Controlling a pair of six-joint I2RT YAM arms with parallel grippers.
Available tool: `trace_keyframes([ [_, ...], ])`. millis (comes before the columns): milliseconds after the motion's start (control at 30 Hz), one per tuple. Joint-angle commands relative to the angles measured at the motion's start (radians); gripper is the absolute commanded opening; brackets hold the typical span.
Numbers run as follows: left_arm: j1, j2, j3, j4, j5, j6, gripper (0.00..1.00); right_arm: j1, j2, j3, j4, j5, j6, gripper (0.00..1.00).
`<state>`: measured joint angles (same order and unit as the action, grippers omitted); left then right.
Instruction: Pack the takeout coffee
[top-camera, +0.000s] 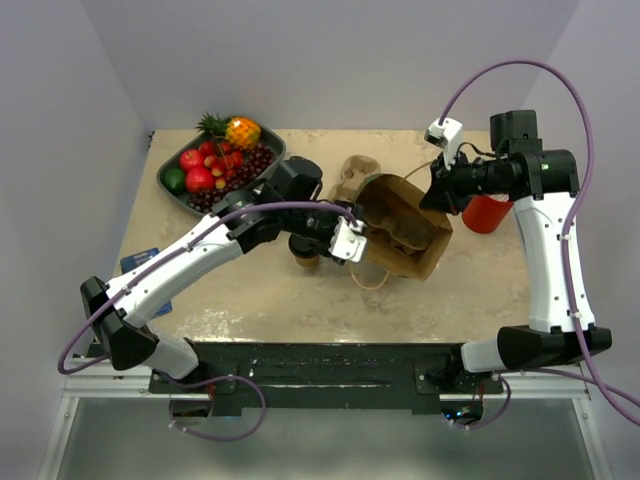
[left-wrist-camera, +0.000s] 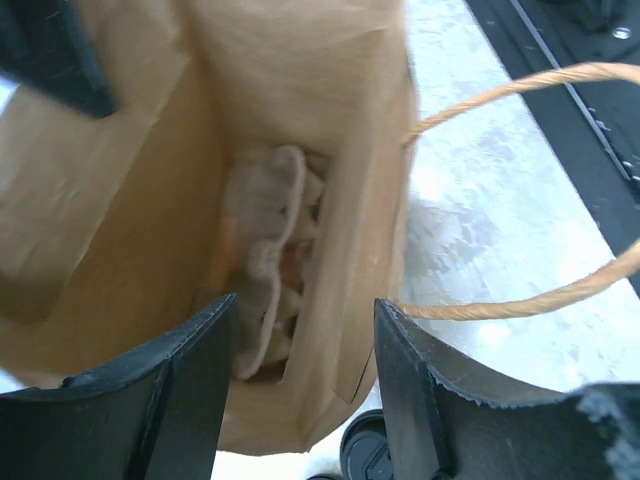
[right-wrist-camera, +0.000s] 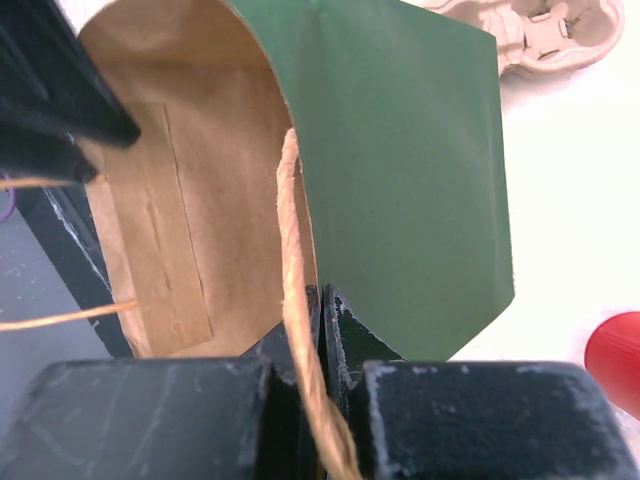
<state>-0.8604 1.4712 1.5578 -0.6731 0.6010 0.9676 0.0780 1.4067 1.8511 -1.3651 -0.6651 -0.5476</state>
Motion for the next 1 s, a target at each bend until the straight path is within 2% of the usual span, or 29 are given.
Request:
trace_keyframes([
  [0,-0.046,-0.034,0.030,-0.091,-0.003,0.080,0.59,-0.001,-0.028,0.016,-0.081,-0.044,0.015,0.00],
  [133,-0.065,-0.035,0.005,-0.063,0.019,0.022,0.57,-0.001,-0.023,-0.004,-0.080,-0.050,0.028,0.00],
  [267,-0.088,-0.044,-0.001,-0.053,-0.033,0.026,0.52,-0.001,-0.011,0.016,-0.078,-0.036,0.031,0.00],
  [300,-0.088,-0.049,-0.005,-0.005,-0.058,0.008,0.51,-0.001,-0.005,0.020,-0.078,-0.034,0.026,0.00],
  [367,-0.088,-0.077,-0.014,0.055,-0.140,-0.056,0.51,-0.001,0.000,0.026,-0.080,-0.033,0.021,0.00],
  [433,-0.085,-0.095,-0.018,0.170,-0.202,-0.140,0.56,-0.001,0.000,0.023,-0.080,-0.040,0.017,0.00],
  [500,-0.056,-0.103,0.028,0.199,-0.207,-0.174,0.58,-0.001,0.001,0.019,-0.080,-0.047,0.014,0.00],
  [567,-0.032,-0.080,0.120,0.153,-0.132,-0.191,0.61,-0.001,0.000,0.004,-0.081,-0.044,0.009,0.00],
  [667,-0.017,-0.035,0.230,-0.055,-0.029,-0.115,0.64,-0.001,0.000,-0.024,-0.080,-0.037,0.000,0.00],
  [733,-0.017,-0.032,0.240,-0.167,-0.003,-0.083,0.65,-0.001,-0.002,-0.041,-0.080,-0.039,-0.005,0.00],
  [800,-0.019,-0.046,0.205,-0.178,0.017,-0.090,0.66,-0.001,-0.002,-0.055,-0.080,-0.044,-0.011,0.00],
  [867,-0.022,-0.074,0.141,-0.090,0.005,-0.131,0.69,-0.001,-0.003,-0.062,-0.080,-0.057,-0.012,0.00],
  [967,-0.032,-0.069,0.122,-0.068,0.025,-0.138,0.71,-0.001,-0.003,-0.069,-0.080,-0.060,-0.008,0.00],
])
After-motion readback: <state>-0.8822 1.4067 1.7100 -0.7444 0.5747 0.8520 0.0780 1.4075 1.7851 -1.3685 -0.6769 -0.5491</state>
